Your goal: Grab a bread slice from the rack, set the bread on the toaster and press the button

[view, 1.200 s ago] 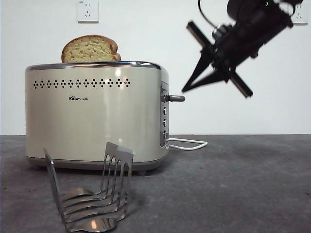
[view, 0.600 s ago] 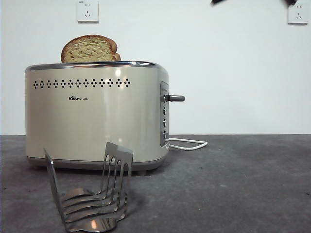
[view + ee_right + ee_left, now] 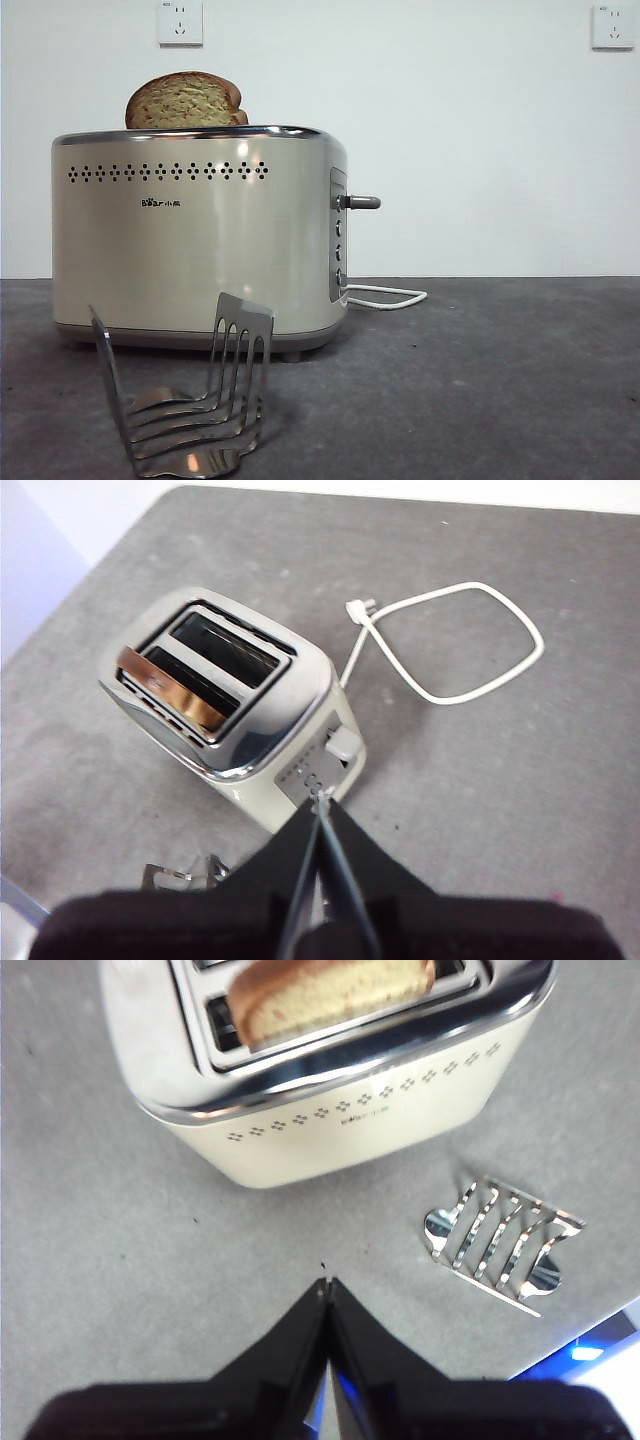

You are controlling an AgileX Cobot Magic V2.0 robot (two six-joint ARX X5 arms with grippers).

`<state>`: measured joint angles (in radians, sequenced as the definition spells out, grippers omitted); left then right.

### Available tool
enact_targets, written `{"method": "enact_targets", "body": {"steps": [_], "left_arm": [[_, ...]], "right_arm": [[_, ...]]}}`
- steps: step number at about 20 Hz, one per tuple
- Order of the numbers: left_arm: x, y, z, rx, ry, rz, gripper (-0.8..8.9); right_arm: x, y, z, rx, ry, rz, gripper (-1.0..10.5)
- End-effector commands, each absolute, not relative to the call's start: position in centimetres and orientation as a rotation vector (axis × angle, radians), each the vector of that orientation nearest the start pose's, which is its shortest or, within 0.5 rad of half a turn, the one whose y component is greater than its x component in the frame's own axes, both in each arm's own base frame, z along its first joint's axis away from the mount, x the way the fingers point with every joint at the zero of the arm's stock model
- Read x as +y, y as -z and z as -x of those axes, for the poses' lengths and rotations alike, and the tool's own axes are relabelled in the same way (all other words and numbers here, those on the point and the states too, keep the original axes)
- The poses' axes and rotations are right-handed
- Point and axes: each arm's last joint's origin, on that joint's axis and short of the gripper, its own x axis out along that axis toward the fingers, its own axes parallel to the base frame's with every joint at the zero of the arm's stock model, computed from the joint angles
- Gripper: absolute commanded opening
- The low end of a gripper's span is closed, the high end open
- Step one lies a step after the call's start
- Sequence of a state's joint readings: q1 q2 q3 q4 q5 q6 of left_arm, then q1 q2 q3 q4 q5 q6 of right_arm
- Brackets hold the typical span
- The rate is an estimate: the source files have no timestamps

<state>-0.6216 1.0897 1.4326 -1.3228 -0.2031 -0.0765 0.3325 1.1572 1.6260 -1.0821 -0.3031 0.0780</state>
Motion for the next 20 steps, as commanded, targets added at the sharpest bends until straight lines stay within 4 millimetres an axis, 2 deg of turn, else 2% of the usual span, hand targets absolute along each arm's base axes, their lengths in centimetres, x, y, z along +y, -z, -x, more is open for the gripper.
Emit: {"method": "enact_targets", "body": {"steps": [1, 4, 5, 7, 10, 13, 17, 19, 20], "left_arm": [[-10.0, -38.7, -14.9, 0.97, 0.341, -0.344, -0.04], [-9.9, -38.5, -15.6, 0.977, 0.319, -0.353, -0.04], [-9.7, -38.6, -15.9, 0.945, 0.34, -0.431, -0.04], [-9.1, -39.1, -16.6, 0.839, 0.343, -0.464, -0.04], [-7.3, -38.2, -17.6, 0.619, 0.351, -0.329, -0.04], [-4.9, -33.9, -16.9, 0.423, 0.371, -0.211, -0.04], [-1.9, -25.2, -13.5, 0.27, 0.241, -0.163, -0.04], [-1.0, -21.1, -11.9, 0.208, 0.173, -0.123, -0.04], [-0.8, -20.1, -11.6, 0.193, 0.158, -0.105, -0.04]], "right_arm": [[6.7, -45.5, -17.0, 0.659, -0.557, -0.04, 0.0], [6.3, -45.1, -16.9, 0.703, -0.461, -0.006, 0.0], [6.3, -44.9, -16.9, 0.721, -0.436, 0.004, 0.0], [6.1, -44.5, -16.8, 0.763, -0.396, 0.022, 0.0], [5.8, -44.0, -16.5, 0.821, -0.327, 0.057, 0.0], [5.6, -43.7, -16.4, 0.856, -0.28, 0.082, 0.0], [5.6, -43.7, -16.4, 0.859, -0.25, 0.097, 0.0], [5.6, -43.7, -16.4, 0.859, -0.247, 0.098, 0.0], [5.6, -43.7, -16.4, 0.859, -0.247, 0.098, 0.0]]}}
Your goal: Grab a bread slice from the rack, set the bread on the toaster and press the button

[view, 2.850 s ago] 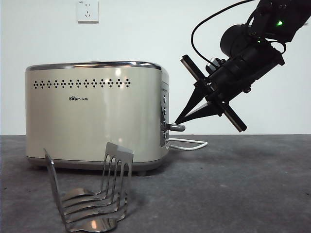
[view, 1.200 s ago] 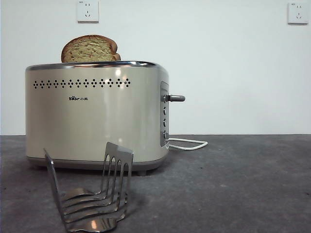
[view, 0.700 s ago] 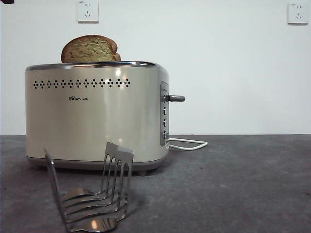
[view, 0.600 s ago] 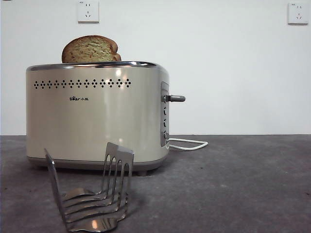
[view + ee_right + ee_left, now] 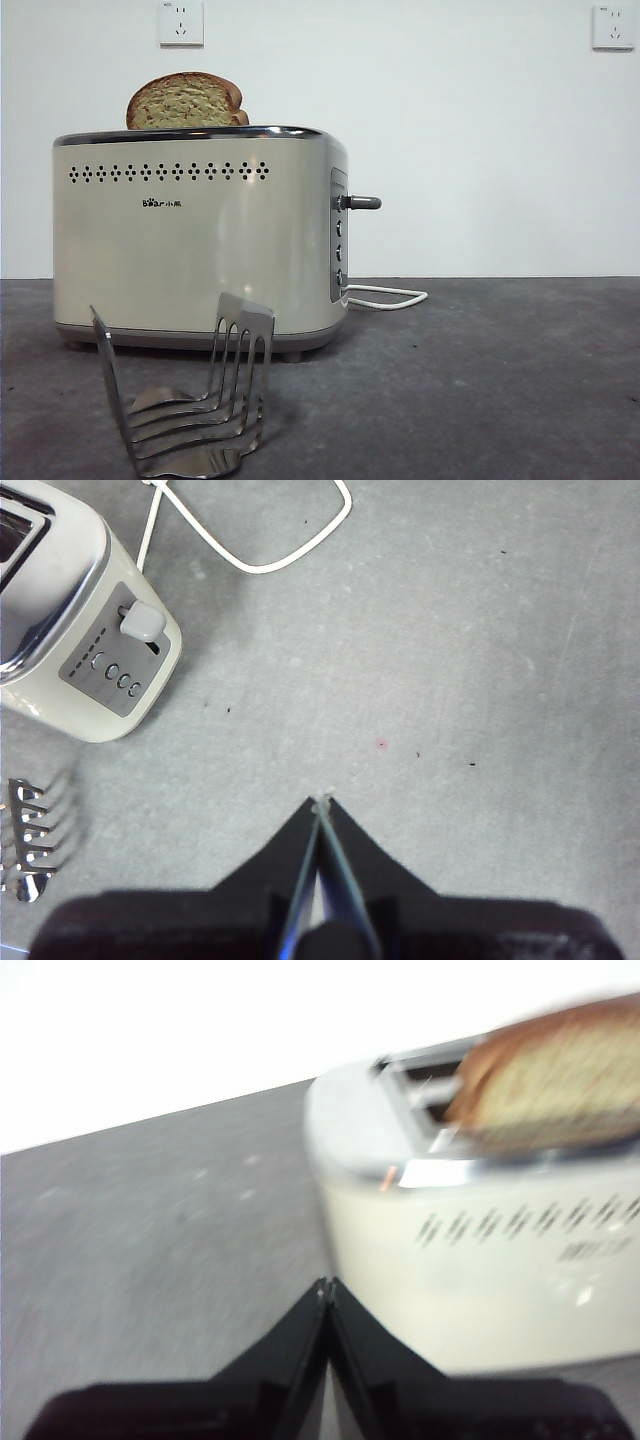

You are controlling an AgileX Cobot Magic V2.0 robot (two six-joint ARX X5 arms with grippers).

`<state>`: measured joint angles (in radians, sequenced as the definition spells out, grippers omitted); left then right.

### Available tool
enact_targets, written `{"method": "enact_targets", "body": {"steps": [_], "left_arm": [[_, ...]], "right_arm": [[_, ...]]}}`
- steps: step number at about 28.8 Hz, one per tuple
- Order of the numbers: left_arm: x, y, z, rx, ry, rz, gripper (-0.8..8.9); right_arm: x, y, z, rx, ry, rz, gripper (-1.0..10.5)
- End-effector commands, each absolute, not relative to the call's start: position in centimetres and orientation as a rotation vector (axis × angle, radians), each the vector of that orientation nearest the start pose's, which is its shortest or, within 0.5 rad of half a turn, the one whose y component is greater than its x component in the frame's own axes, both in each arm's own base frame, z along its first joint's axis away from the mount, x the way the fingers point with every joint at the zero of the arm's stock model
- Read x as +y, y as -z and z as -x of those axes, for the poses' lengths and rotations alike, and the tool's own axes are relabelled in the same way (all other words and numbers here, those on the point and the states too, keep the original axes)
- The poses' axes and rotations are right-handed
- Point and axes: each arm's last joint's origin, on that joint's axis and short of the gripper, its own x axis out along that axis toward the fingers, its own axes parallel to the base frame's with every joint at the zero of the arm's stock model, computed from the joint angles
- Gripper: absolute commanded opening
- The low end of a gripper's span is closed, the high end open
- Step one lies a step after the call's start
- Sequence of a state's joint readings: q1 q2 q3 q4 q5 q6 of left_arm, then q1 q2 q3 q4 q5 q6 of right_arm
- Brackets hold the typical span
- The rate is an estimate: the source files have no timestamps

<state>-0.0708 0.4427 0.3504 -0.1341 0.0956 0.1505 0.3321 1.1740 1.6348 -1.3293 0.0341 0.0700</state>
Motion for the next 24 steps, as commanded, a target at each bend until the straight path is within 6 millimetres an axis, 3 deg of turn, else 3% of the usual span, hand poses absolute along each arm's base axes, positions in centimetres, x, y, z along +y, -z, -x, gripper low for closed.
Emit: {"method": "enact_targets", "body": {"steps": [1, 4, 8, 24], "left_arm": [[-0.7, -19.1, -11.2, 0.181, 0.147, -0.085, -0.04], [-0.5, -16.8, -10.6, 0.175, 0.105, -0.049, -0.04], [-0.4, -15.3, -10.3, 0.164, 0.081, -0.024, -0.04], [-0.2, -14.9, -9.6, 0.168, 0.004, 0.028, -0.03]], "right_arm": [[5.6, -43.7, -16.4, 0.859, -0.247, 0.098, 0.0], [5.6, -43.7, -16.4, 0.859, -0.247, 0.098, 0.0], [5.6, -43.7, -16.4, 0.859, -0.247, 0.099, 0.0], [5.5, -43.7, -16.4, 0.859, -0.243, 0.101, 0.0]]}}
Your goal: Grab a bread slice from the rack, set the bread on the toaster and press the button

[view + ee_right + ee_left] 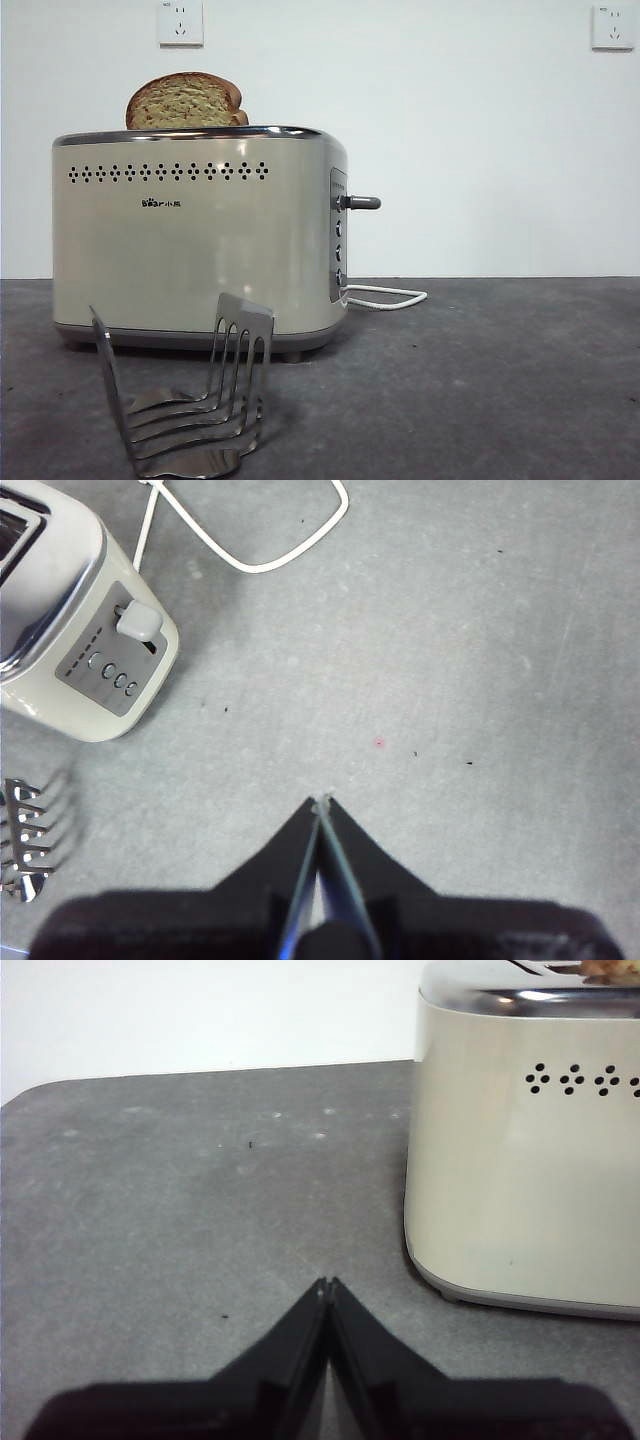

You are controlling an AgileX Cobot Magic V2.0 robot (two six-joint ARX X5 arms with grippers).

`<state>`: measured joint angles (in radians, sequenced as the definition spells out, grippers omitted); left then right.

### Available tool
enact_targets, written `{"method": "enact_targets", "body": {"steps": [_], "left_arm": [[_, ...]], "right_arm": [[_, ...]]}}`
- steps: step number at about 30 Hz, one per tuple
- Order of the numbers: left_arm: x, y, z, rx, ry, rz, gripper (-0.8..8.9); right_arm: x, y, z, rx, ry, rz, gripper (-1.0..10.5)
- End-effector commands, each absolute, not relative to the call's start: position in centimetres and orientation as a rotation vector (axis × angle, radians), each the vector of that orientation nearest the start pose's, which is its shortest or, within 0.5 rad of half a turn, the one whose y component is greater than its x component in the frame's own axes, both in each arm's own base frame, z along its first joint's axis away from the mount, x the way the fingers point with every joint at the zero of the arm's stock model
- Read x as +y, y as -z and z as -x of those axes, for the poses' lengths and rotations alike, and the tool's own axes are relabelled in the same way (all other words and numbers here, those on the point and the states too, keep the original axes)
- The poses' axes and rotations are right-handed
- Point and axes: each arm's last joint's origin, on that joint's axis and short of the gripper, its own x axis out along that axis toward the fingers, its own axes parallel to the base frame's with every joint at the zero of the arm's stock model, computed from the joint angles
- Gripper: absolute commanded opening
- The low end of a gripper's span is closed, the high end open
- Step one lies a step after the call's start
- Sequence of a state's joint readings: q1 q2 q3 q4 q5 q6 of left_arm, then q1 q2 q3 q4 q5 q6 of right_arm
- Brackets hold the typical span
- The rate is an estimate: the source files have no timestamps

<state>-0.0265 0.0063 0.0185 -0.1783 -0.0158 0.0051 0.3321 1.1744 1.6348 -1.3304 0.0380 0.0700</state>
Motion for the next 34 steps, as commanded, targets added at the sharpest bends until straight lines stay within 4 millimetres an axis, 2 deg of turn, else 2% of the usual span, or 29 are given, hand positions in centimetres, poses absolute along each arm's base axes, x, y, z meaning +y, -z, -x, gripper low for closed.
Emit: {"method": "enact_targets", "body": {"steps": [1, 26, 30, 34], "left_arm": [[-0.2, -14.9, -9.6, 0.168, 0.005, 0.036, -0.03], [-0.3, -14.8, -9.7, 0.183, 0.035, 0.05, -0.03], [-0.3, -14.8, -9.7, 0.183, 0.034, 0.05, -0.03], [-0.3, -14.8, -9.7, 0.183, 0.035, 0.05, -0.03]], "right_arm": [[5.5, -43.7, -16.4, 0.859, -0.243, 0.1, 0.0], [5.5, -43.7, -16.5, 0.856, -0.234, 0.103, 0.0], [4.3, -44.4, -14.6, 0.8, -0.168, 0.1, 0.0], [3.0, -43.9, -10.6, 0.694, -0.196, 0.063, 0.0]]}}
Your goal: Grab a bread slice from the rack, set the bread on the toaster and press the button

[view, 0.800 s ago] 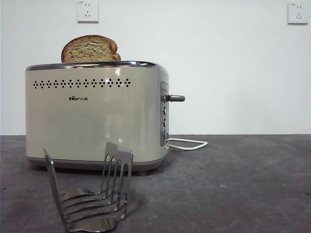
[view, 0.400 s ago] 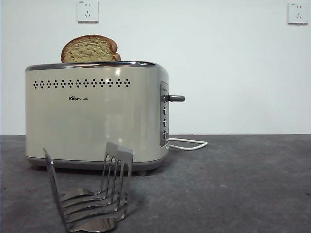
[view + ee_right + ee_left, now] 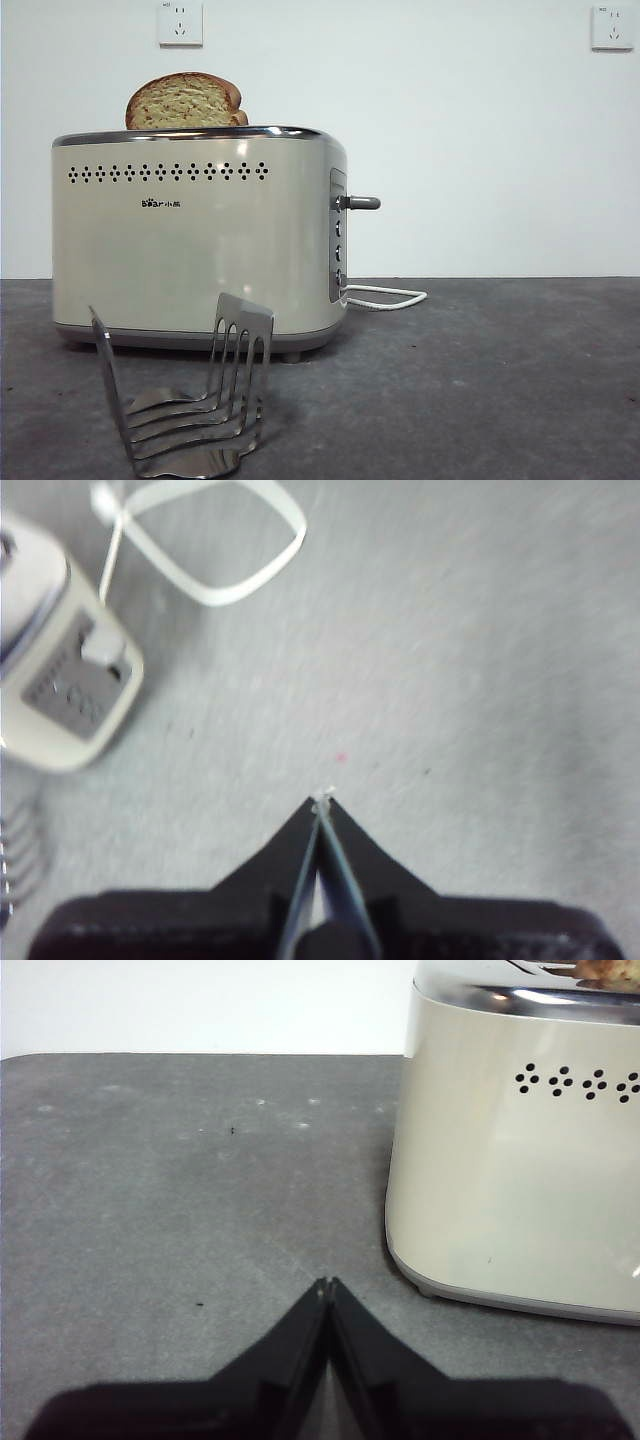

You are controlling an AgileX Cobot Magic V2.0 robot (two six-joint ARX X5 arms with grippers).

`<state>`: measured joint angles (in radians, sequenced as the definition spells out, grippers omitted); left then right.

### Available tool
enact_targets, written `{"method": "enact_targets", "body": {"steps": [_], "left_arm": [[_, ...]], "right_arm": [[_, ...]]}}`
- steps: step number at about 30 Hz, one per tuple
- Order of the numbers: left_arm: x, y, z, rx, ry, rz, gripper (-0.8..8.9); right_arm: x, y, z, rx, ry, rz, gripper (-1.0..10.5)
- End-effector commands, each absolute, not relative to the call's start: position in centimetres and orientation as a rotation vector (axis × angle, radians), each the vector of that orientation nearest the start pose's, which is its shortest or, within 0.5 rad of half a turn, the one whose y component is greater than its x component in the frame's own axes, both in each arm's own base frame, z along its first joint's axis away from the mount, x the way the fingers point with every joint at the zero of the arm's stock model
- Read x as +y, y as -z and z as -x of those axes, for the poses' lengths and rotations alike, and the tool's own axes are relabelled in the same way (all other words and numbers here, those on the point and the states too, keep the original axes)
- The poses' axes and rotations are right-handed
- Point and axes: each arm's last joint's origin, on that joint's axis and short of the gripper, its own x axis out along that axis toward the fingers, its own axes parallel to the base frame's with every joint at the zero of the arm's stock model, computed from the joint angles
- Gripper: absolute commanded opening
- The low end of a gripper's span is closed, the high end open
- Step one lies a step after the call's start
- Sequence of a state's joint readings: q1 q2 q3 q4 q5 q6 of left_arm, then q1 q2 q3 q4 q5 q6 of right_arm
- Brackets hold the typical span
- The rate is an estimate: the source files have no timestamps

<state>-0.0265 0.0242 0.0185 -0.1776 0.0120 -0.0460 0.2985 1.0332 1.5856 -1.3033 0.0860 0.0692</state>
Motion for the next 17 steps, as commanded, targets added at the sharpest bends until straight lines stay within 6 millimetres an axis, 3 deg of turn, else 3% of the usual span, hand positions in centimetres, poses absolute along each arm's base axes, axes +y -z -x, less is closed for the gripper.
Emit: {"method": "enact_targets", "body": {"steps": [1, 5, 10, 17], "left_arm": [[-0.3, -14.8, -9.7, 0.184, 0.035, 0.05, -0.03], [-0.3, -14.8, -9.7, 0.188, 0.034, 0.05, -0.03], [-0.3, -14.8, -9.7, 0.193, 0.034, 0.05, -0.03], [-0.3, -14.7, -9.7, 0.194, 0.034, 0.05, -0.03]], "right_arm": [[2.7, -43.4, -9.7, 0.659, -0.203, 0.049, 0.0], [1.4, -39.5, -7.4, 0.537, -0.092, 0.032, 0.0], [0.0, -32.0, -7.2, 0.414, 0.298, 0.1, 0.0], [0.3, -23.6, -8.9, 0.122, 0.112, -0.061, 0.0]]}}
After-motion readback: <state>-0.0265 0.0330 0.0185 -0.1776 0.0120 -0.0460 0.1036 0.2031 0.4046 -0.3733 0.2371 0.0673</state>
